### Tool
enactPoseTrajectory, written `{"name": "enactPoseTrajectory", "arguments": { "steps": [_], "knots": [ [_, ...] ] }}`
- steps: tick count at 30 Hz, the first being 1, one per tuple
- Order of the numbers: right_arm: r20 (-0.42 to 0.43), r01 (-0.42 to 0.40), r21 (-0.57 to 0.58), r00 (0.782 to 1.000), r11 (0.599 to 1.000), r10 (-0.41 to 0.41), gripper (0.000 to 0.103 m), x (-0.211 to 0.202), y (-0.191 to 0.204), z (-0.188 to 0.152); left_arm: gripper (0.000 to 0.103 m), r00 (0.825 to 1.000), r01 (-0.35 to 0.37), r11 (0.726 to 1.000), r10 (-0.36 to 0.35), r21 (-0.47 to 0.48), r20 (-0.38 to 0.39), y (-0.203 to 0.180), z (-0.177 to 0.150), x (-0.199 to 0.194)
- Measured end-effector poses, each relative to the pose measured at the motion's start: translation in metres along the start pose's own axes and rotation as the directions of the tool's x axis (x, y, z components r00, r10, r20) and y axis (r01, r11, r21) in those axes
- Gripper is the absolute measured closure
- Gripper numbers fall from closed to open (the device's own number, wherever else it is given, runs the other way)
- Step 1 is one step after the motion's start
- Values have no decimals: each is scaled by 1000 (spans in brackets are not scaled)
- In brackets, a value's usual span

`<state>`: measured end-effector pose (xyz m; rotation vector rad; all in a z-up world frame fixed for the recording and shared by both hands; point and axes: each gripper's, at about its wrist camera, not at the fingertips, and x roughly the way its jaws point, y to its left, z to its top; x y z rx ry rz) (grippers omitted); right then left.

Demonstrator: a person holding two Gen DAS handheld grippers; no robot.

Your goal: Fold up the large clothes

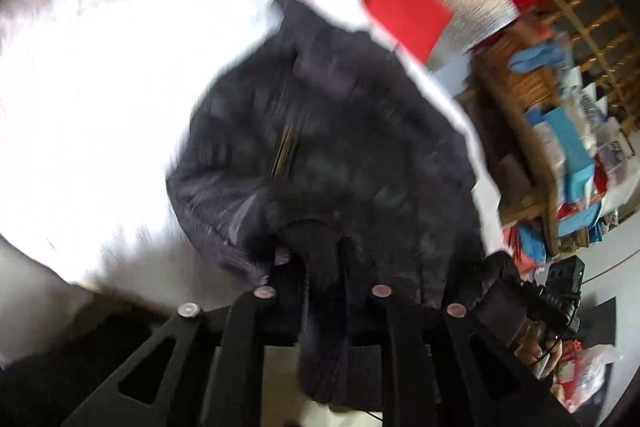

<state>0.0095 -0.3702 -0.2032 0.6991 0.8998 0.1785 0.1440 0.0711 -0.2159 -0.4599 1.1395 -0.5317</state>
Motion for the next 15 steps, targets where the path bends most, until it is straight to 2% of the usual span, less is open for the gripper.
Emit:
{"name": "enactPoseTrajectory", "arguments": {
  "steps": [1,2,3,4,5,6,7,10,12,15],
  "knots": [
    [-21,-1,14,1000,1000,1,87,12,-2,1,77,1000,-7,1000,6,-10,-25,2,-3,7],
    [-40,-3,25,999,1000,4,84,16,-5,-4,68,999,-16,1000,15,-18,-44,4,-4,13],
    [-62,-5,31,998,1000,7,82,19,-7,-10,64,998,-18,1000,17,-20,-53,11,-11,6],
    [-72,0,30,997,1000,3,74,25,-9,-9,63,998,-21,999,20,-24,-58,14,-14,5],
    [-83,22,28,996,999,-19,52,25,-11,-14,61,998,-27,999,25,-31,-64,17,-17,4],
    [-93,44,28,995,999,-41,35,27,-13,-15,60,997,-32,999,29,-37,-73,19,-18,7],
    [-100,79,26,992,997,-77,29,27,-15,-20,60,996,-45,998,41,-40,-82,23,-22,7],
    [-88,127,-35,988,991,-130,72,31,-17,-32,68,984,-129,992,129,2,-119,23,-23,19],
    [-138,155,-18,978,988,-156,77,37,-22,-38,83,972,-182,982,188,51,-139,20,-30,24],
    [-124,120,-56,984,991,-126,80,25,-11,-31,87,973,-172,983,180,68,-143,12,-23,19]
  ]
}}
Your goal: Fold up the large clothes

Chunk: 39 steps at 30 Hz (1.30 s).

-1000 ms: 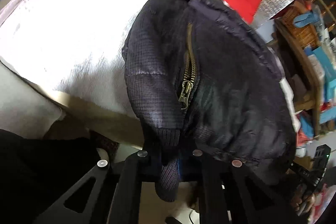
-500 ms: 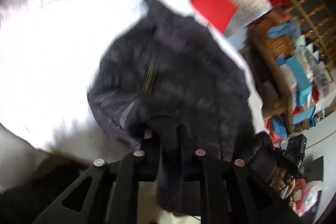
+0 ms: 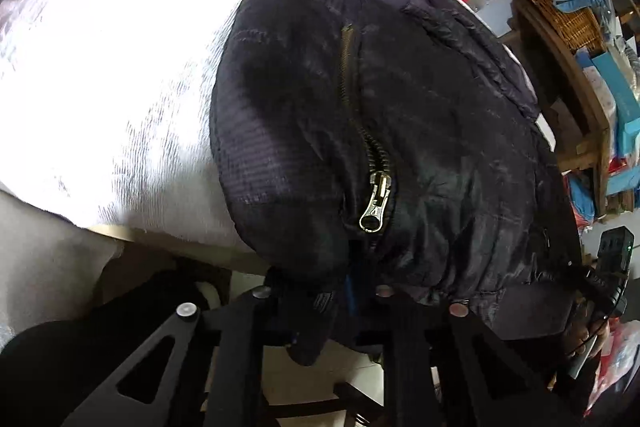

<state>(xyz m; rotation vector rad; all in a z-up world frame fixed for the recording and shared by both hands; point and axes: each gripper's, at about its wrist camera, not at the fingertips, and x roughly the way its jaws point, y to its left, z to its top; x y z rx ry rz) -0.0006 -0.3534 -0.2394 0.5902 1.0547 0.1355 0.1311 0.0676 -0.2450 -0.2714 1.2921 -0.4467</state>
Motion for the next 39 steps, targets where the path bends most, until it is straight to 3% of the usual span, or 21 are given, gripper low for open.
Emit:
{"name": "enactPoseTrajectory", "arguments": {
  "steps": [3,4,7,12,15,16,18,20,22,24,25,27,29,31,33,34,35,37,38,39],
  "knots": [
    [37,-73,-22,997,997,74,81,-21,13,21,88,995,95,995,-95,4,23,-11,21,-23],
    [53,-92,-31,994,995,93,81,-28,18,27,88,988,146,989,-147,8,44,-16,33,-36],
    [136,-155,-53,978,986,161,81,-50,29,63,89,971,210,977,-212,28,106,-29,73,-65],
    [323,-227,-44,918,973,229,81,-65,30,150,89,926,291,957,-283,7,251,-38,172,-92],
    [406,-279,19,880,960,248,81,-54,15,221,89,893,352,936,-326,-28,309,-39,244,-84],
    [423,-289,35,872,957,247,81,-49,11,239,89,891,350,936,-321,-37,322,-41,264,-81],
    [458,-313,85,855,946,242,81,-24,-4,297,89,898,309,950,-275,-47,344,-46,313,-61],
    [469,-339,170,854,925,227,81,10,-23,340,89,907,278,957,-234,-81,350,-47,362,-28],
    [456,-344,245,866,907,205,81,54,-43,379,89,932,230,965,-180,-128,316,-46,395,14],
    [412,-321,337,896,885,167,81,108,-68,407,89,956,174,966,-119,-191,269,-37,418,61],
    [390,-314,367,906,875,161,81,125,-76,413,89,963,157,963,-101,-217,248,-29,423,84],
    [340,-330,441,922,835,184,80,163,-99,423,87,962,187,948,-125,-257,241,-14,425,109],
    [356,-412,457,897,789,262,78,171,-109,430,86,945,257,924,-179,-283,275,-1,422,119],
    [358,-475,459,872,751,332,72,173,-111,436,86,941,284,911,-204,-301,269,5,425,122],
    [378,-562,491,826,666,418,68,171,-118,441,84,944,301,889,-228,-345,238,11,431,121],
    [393,-598,506,801,621,451,66,169,-122,441,80,938,330,865,-254,-379,237,11,434,116],
    [423,-652,528,757,544,497,57,165,-129,441,70,932,345,854,-265,-389,245,9,439,110],
    [486,-721,544,688,429,539,35,156,-138,438,43,928,341,862,-245,-375,280,1,444,95],
    [513,-736,547,671,399,536,35,147,-139,433,21,923,309,884,-189,-351,335,-6,445,75],
    [524,-737,535,672,412,523,35,136,-137,430,11,914,289,896,-154,-337,374,-10,445,62]
  ]
}}
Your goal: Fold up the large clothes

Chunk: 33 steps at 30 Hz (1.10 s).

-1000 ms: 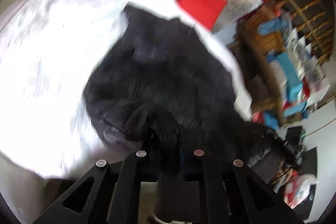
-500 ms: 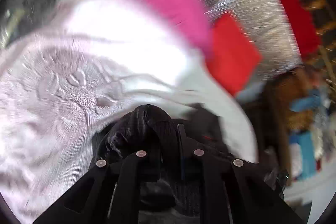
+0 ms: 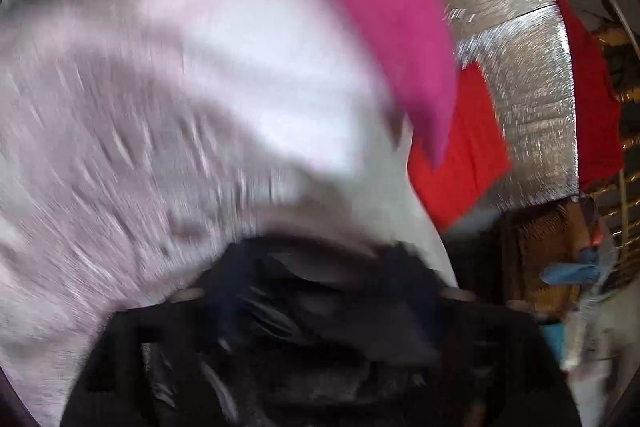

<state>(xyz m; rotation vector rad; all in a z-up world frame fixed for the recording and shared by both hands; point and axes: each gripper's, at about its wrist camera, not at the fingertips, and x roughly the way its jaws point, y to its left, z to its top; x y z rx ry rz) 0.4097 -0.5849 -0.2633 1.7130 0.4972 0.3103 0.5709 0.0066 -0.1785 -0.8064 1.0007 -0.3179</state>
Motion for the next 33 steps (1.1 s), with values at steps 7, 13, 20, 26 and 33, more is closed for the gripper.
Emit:
{"name": "enactPoseTrajectory", "arguments": {
  "steps": [7,13,20,26,33],
  "knots": [
    [195,220,-346,968,912,-159,31,-65,44,-62,11,996,-25,999,22,34,92,0,-62,-71],
    [292,371,-307,913,876,-285,30,-105,-1,-104,11,962,-182,983,183,-26,202,54,-172,-118],
    [380,627,-481,779,613,-498,54,-79,10,-143,11,940,-323,946,324,-27,108,67,-163,-77],
    [418,741,-448,669,501,-615,67,-58,-18,-125,10,917,-394,909,381,132,116,50,-143,-30],
    [410,692,-484,720,535,-559,63,-69,11,-151,10,938,-346,929,341,133,64,47,-157,-54]
  ]
}}
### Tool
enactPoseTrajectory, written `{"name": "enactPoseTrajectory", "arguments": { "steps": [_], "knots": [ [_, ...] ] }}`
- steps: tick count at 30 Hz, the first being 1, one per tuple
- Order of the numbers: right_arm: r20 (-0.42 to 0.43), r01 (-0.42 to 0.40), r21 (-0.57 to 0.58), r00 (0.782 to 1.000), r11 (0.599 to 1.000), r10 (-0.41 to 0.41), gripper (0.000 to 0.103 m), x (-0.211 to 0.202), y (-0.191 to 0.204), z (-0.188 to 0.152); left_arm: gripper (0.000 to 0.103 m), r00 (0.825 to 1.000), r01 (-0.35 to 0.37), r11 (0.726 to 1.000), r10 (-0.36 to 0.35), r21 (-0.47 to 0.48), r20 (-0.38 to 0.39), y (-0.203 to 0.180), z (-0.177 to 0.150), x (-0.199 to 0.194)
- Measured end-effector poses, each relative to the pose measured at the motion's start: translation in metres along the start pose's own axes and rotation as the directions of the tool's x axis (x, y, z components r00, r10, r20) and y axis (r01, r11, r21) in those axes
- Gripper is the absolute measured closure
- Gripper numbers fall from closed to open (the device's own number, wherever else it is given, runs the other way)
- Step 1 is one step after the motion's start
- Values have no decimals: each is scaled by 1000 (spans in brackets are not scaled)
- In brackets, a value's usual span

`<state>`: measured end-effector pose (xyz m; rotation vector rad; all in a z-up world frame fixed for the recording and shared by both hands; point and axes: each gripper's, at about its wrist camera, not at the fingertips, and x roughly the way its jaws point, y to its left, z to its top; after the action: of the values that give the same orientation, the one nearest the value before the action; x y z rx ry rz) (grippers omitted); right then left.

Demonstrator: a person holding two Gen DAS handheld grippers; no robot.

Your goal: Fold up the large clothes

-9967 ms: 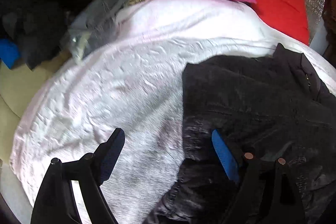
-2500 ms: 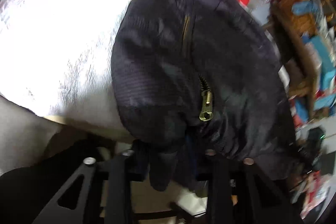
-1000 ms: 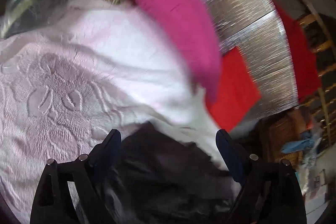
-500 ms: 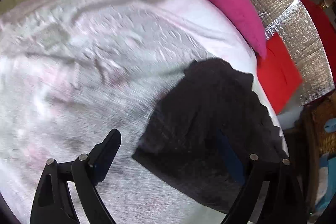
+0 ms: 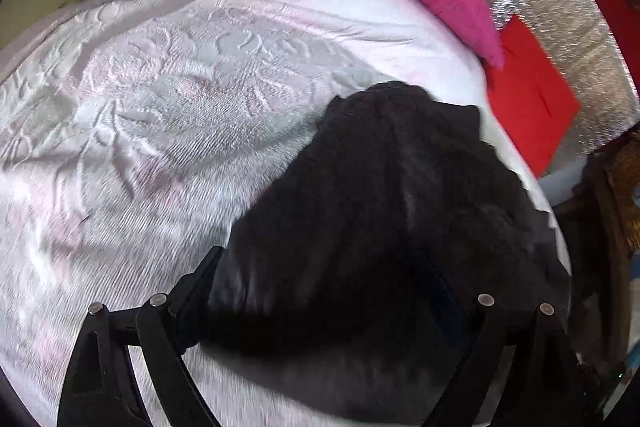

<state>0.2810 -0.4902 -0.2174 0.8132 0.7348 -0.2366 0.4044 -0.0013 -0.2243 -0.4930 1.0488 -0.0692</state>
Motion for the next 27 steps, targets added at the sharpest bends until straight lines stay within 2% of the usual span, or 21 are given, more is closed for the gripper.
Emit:
{"name": "enactPoseTrajectory", "arguments": {
  "steps": [2,3,5,7,9,13,17,19,23,27],
  "knots": [
    [28,-57,-17,998,998,58,25,-22,7,-8,10,1000,-11,999,11,52,10,-7,-10,-14],
    [49,-86,-21,995,996,87,23,-32,11,-14,10,1000,-21,997,20,76,18,-11,-16,-22],
    [83,-142,-40,986,989,145,23,-52,17,-28,10,999,-27,993,22,116,45,-15,-32,-40],
    [53,-181,-52,981,982,184,23,-62,24,-39,10,998,-45,988,37,149,55,-18,-47,-50],
    [2,-220,-32,975,975,221,23,-63,24,-53,10,1000,-14,988,10,156,26,-18,-59,-55],
    [-79,-231,32,969,972,233,23,-52,23,-71,10,999,27,985,-20,173,-44,-17,-87,-58],
    [-137,-263,164,948,951,286,23,-38,8,-88,10,983,113,992,-103,61,-152,-5,-99,-41],
    [-140,-271,232,941,934,308,23,-29,-1,-94,10,978,134,991,-133,-2,-163,1,-93,-34],
    [-122,-246,348,945,905,304,23,-7,-22,-95,10,978,175,970,-191,-168,-84,14,-80,-28],
    [-58,-239,422,956,875,289,23,8,-41,-88,10,974,206,949,-223,-238,-48,15,-67,-16]
  ]
}}
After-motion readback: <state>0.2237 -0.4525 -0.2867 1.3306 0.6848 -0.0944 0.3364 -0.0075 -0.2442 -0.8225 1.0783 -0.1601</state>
